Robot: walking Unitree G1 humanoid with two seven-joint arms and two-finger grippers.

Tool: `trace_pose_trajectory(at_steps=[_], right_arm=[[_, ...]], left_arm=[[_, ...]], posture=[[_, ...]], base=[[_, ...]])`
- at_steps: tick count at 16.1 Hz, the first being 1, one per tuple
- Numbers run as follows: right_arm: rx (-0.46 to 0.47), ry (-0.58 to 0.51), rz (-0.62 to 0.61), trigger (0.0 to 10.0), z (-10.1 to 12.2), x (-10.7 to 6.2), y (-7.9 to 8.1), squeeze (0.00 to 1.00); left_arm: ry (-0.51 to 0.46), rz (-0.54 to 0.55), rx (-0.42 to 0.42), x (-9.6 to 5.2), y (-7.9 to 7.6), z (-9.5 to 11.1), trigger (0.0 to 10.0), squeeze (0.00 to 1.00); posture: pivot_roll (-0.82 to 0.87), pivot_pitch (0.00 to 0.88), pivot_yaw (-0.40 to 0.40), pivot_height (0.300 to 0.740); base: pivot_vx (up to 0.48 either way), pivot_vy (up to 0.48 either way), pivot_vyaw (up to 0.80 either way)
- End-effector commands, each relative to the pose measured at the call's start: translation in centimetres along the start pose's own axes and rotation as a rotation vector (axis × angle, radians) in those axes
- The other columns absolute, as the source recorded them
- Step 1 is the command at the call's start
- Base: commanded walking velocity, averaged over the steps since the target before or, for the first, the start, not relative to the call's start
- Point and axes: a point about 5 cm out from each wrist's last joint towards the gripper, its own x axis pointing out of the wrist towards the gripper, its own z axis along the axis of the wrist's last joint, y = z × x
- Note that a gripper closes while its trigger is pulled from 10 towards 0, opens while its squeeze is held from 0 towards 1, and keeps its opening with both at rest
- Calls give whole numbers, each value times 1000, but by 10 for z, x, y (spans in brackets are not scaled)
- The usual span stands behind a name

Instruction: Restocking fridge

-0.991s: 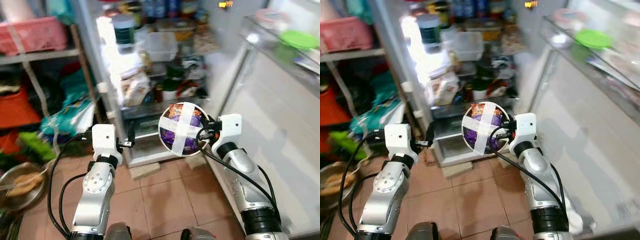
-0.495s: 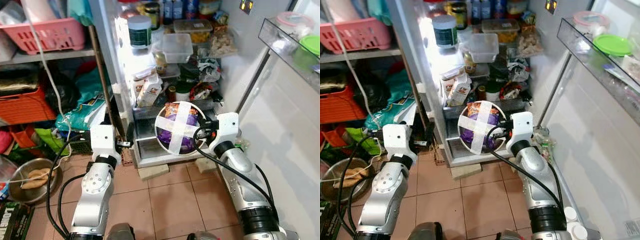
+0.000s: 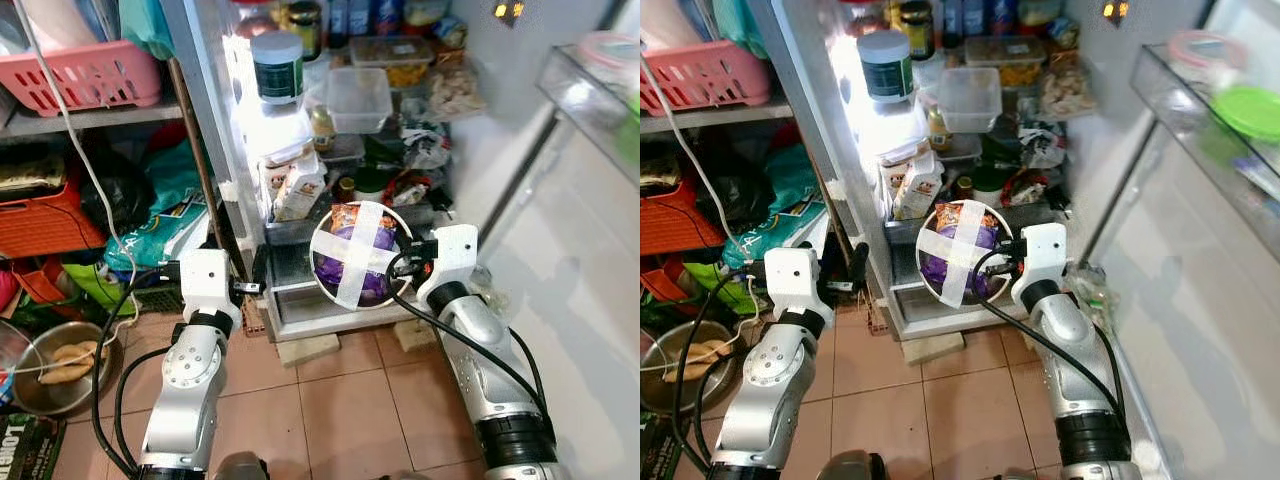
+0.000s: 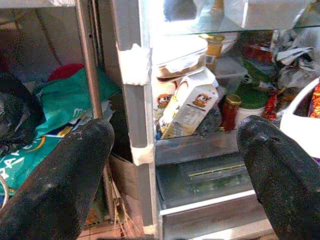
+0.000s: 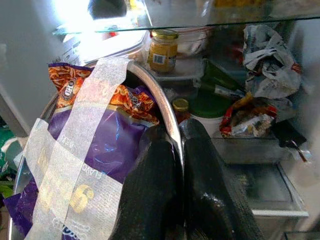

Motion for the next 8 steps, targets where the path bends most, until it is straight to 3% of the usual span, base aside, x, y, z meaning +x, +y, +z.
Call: trace_pose_trajectory(at_steps=[1, 8], right_arm=[[0, -56, -2, 10000, 12, 2, -1, 0], [-4, -60, -3, 10000, 13, 3, 0, 0]], left_arm=[[-5, -11, 1, 0, -1, 2, 10000, 0], [-4, -3, 1, 0, 0, 2, 10000, 0]], posture=[[69, 58, 18, 740], [71, 60, 17, 740]], base=[[337, 0, 0], [332, 0, 0]])
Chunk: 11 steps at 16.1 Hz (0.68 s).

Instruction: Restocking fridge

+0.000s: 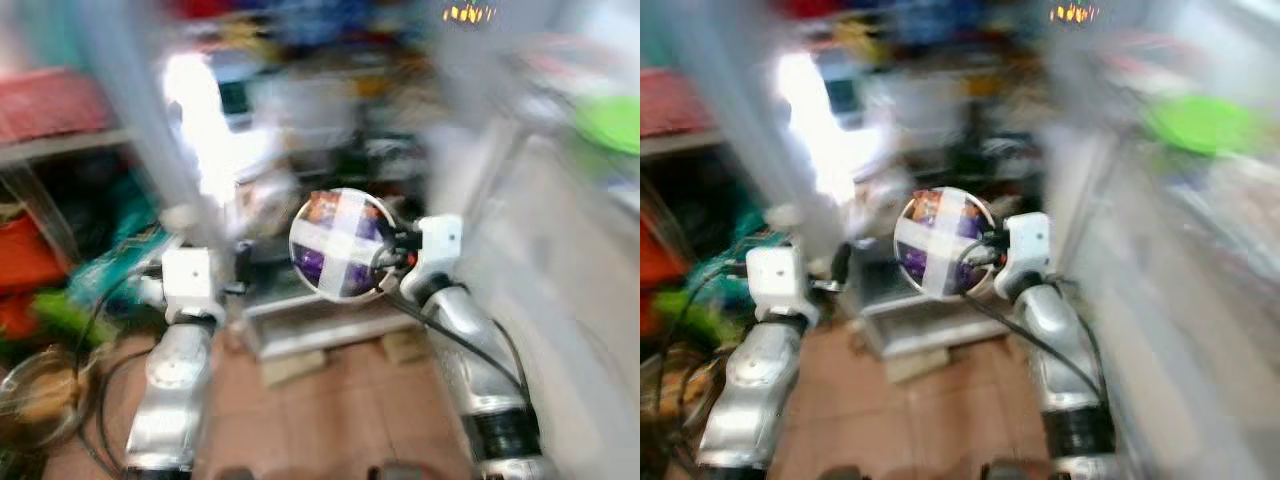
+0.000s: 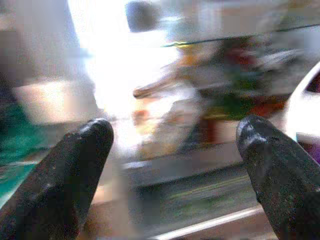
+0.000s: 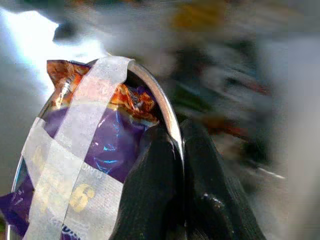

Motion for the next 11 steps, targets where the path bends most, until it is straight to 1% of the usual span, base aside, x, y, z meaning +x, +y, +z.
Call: trace_pose_trajectory(at_steps=[1, 6, 8, 9, 11], right_arm=[[17, -73, 46, 10000, 17, 10, 16, 0], [13, -75, 51, 10000, 17, 10, 17, 0], [12, -76, 51, 10000, 17, 10, 17, 0], [12, -77, 52, 10000, 17, 11, 17, 0], [12, -79, 54, 10000, 18, 11, 18, 0]], left_arm=[[4, 63, 18, -6, 19, -1, 10000, 0], [5, 62, 21, -6, 19, -1, 10000, 0], [12, 94, 32, -6, 22, -2, 10000, 0], [22, 132, 36, -7, 27, -4, 10000, 0], [38, 163, 36, -7, 31, -5, 10000, 0]], posture=[[71, 60, 17, 740], [72, 59, 18, 740], [71, 55, 18, 740], [72, 54, 19, 740], [77, 50, 19, 740]], base=[[326, 0, 0], [321, 0, 0], [0, 0, 0], [0, 0, 0], [0, 0, 0]])
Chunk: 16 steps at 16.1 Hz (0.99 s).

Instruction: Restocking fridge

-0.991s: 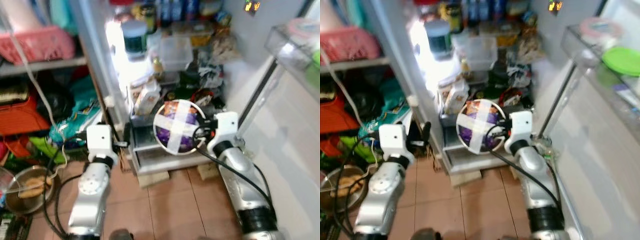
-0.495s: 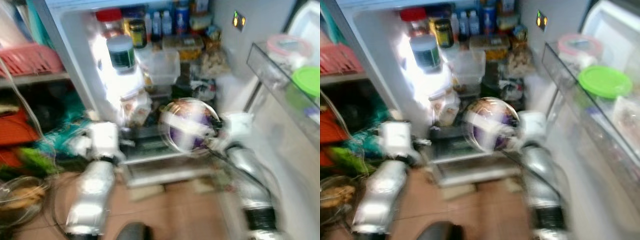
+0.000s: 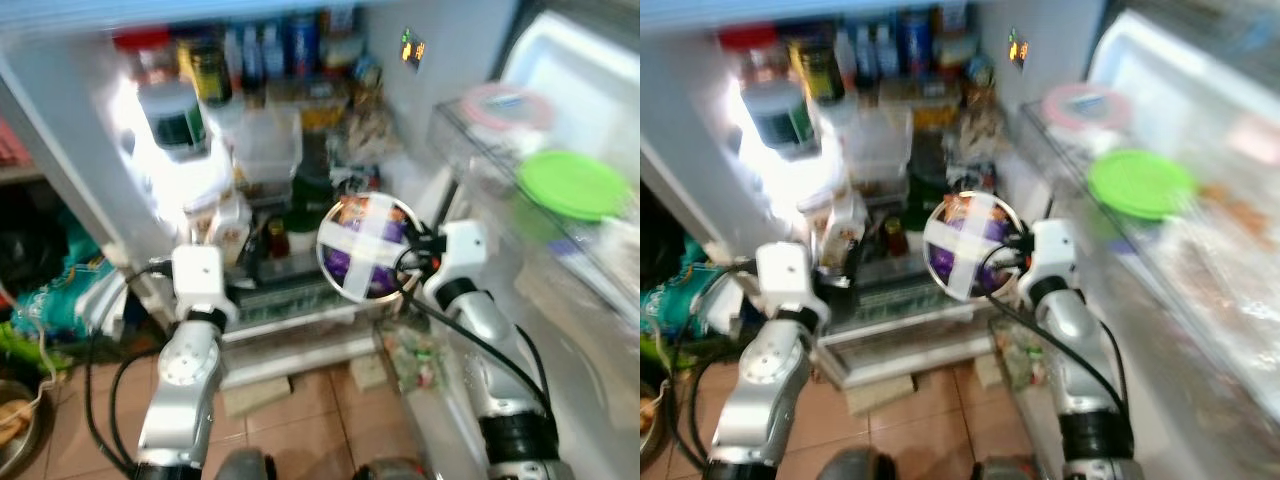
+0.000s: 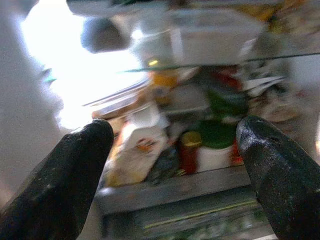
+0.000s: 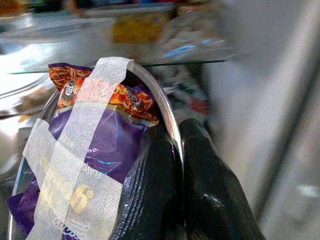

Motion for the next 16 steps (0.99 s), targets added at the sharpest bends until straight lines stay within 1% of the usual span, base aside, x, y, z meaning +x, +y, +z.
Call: trace_pose_trajectory(at_steps=[1, 4, 9, 10, 13, 14, 16], right_arm=[[-1, -44, 23, 10000, 10, 5, 6, 0], [2, -45, 27, 10000, 9, 6, 8, 0], [4, -48, 4, 10000, 10, 5, 6, 0], [4, -46, 0, 10000, 9, 4, 6, 0], [4, -43, -13, 10000, 7, 2, 5, 0], [3, -43, -16, 10000, 7, 2, 5, 0], [2, -45, -23, 10000, 8, 3, 3, 0]], left_arm=[[21, 22, 2, -2, 5, -3, 10000, 0], [21, 12, 4, -3, 5, -3, 10000, 0], [25, 10, 1, -2, 4, -3, 10000, 0], [14, 9, 16, -2, 4, -2, 10000, 0], [3, -1, 12, -2, 3, -1, 10000, 0], [-11, -25, 22, -2, 2, 1, 10000, 0], [-25, -23, 13, -2, 3, 3, 10000, 0]], posture=[[77, 50, 19, 740], [85, 43, 15, 740], [79, 46, 24, 740], [79, 46, 24, 740], [77, 49, 27, 740], [76, 50, 28, 740], [76, 50, 28, 740]], base=[[0, 0, 0], [0, 480, 0], [0, 480, 0], [0, 412, 0], [0, 0, 0], [0, 0, 0], [0, 0, 0]])
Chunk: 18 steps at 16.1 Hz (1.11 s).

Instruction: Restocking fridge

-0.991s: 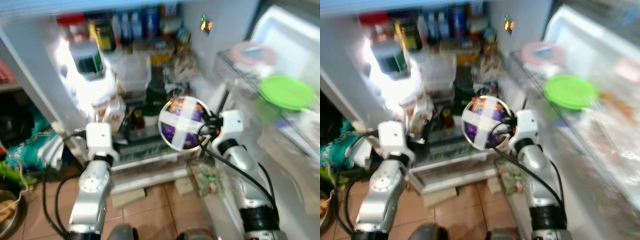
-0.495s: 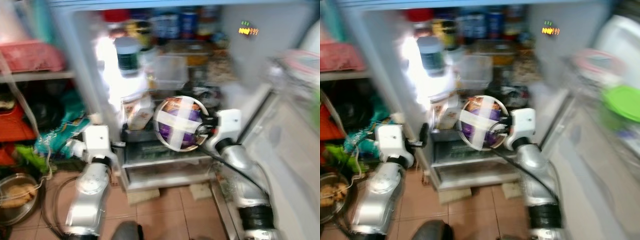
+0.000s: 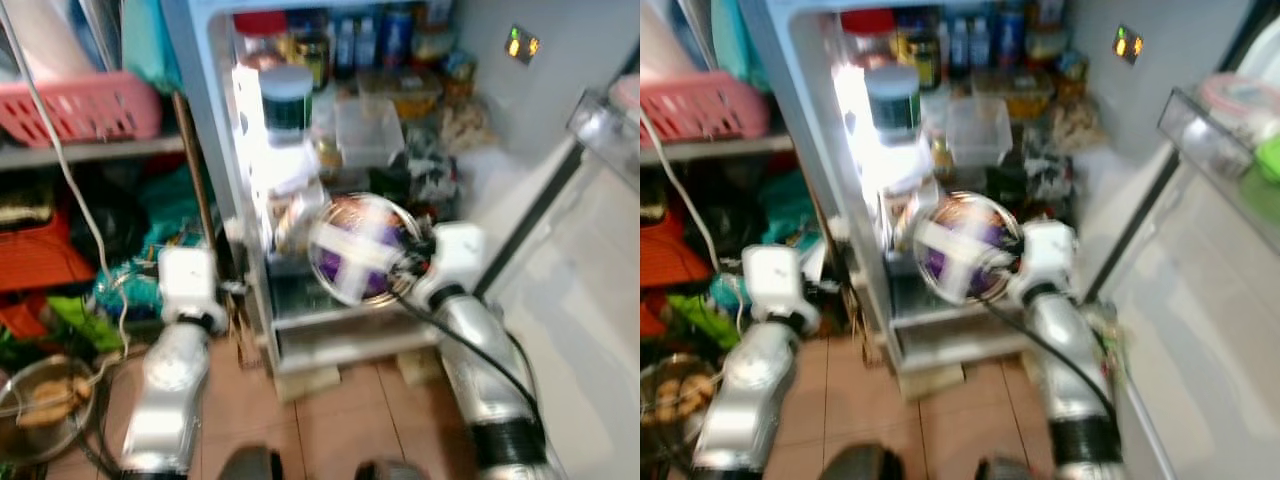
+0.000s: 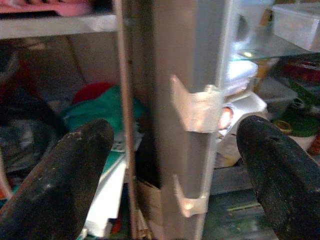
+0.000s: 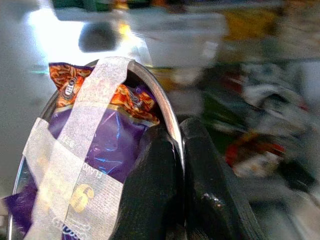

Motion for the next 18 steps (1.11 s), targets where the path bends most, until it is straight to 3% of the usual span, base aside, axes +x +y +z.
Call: trace_pose_trajectory(at_steps=[1, 13, 18], right_arm=[[-15, -39, -20, 10000, 9, 1, -7, 0], [-13, -54, -41, 10000, 12, 1, -9, 0], [-17, -54, -40, 10000, 12, 2, -10, 0]], left_arm=[[-22, -22, -8, 0, -6, 4, 10000, 0], [-27, -38, -15, 0, -7, 4, 10000, 0], [-20, -91, 23, -4, -13, 2, 10000, 0]], posture=[[77, 51, 27, 740], [74, 53, 29, 740], [80, 51, 26, 740]], base=[[0, 0, 0], [291, 0, 0], [0, 0, 0]])
